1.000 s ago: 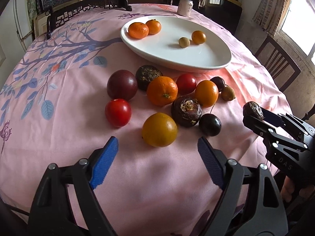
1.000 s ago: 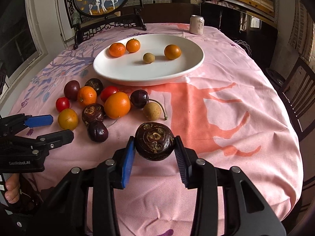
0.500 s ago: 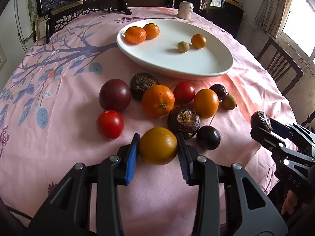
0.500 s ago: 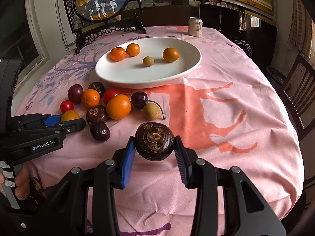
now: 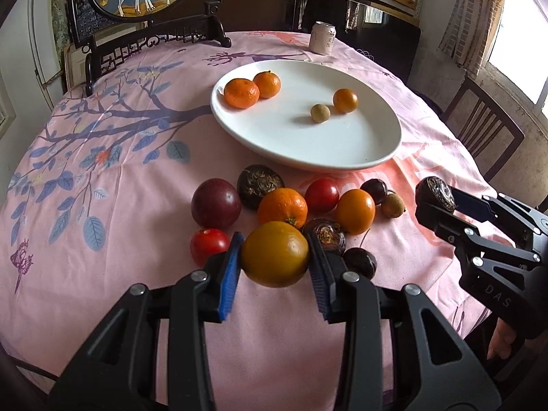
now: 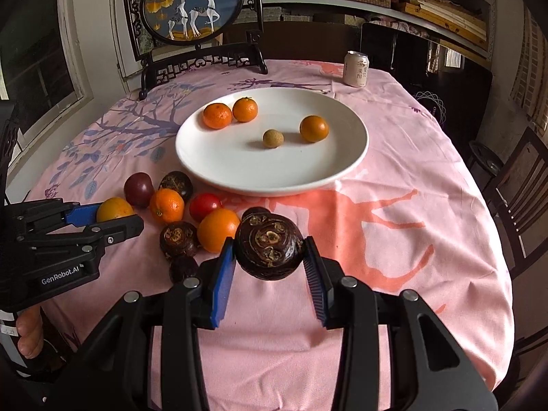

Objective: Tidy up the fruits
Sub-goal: 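Carry both fruits onto the white plate and open both grippers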

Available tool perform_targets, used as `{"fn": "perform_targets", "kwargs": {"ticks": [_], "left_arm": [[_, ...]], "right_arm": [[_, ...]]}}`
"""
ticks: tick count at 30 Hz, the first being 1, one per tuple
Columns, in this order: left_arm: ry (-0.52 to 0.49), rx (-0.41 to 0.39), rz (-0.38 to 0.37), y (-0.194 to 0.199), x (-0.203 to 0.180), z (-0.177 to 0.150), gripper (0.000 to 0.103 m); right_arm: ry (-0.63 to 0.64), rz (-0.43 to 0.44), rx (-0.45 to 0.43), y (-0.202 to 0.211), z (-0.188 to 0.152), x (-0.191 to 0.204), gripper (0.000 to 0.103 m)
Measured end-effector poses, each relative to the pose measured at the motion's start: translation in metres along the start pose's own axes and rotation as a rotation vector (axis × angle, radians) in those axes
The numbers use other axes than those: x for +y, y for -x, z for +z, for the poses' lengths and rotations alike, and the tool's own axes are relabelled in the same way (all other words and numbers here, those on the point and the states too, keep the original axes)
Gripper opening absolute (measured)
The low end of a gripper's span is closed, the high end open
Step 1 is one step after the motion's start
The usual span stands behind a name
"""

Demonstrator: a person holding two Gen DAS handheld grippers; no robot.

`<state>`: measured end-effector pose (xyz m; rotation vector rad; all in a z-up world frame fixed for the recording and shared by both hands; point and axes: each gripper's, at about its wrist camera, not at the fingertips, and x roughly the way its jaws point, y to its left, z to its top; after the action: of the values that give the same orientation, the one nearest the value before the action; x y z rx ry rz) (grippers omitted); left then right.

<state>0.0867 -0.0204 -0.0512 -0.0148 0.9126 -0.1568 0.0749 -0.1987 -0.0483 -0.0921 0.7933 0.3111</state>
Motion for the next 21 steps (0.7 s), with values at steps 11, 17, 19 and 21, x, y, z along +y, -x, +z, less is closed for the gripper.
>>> {"fn": "perform_targets", "kwargs": {"ticks": [11, 17, 19, 21], "left_arm": [[-0.019, -0.011, 0.002, -0.022, 0.011, 0.124, 0.038], [0.007, 0.094, 0.015, -0.111, 0.005, 0.214, 0.038], [0.036, 0.136, 0.013, -0.139, 0.006, 0.224, 0.038], [0.052, 0.166, -0.004, -0.157, 0.005, 0.229, 0.038]], "right_arm": [[0.029, 0.004, -0.028, -0.041, 0.1, -0.019, 0.04], [0.019, 0.026, 0.064, -0.123, 0.158, -0.038, 0.04], [0.043, -0.002, 0.108, -0.148, 0.161, -0.039, 0.04], [0.038, -0.003, 0.132, -0.161, 0.16, -0.043, 0.04]]}}
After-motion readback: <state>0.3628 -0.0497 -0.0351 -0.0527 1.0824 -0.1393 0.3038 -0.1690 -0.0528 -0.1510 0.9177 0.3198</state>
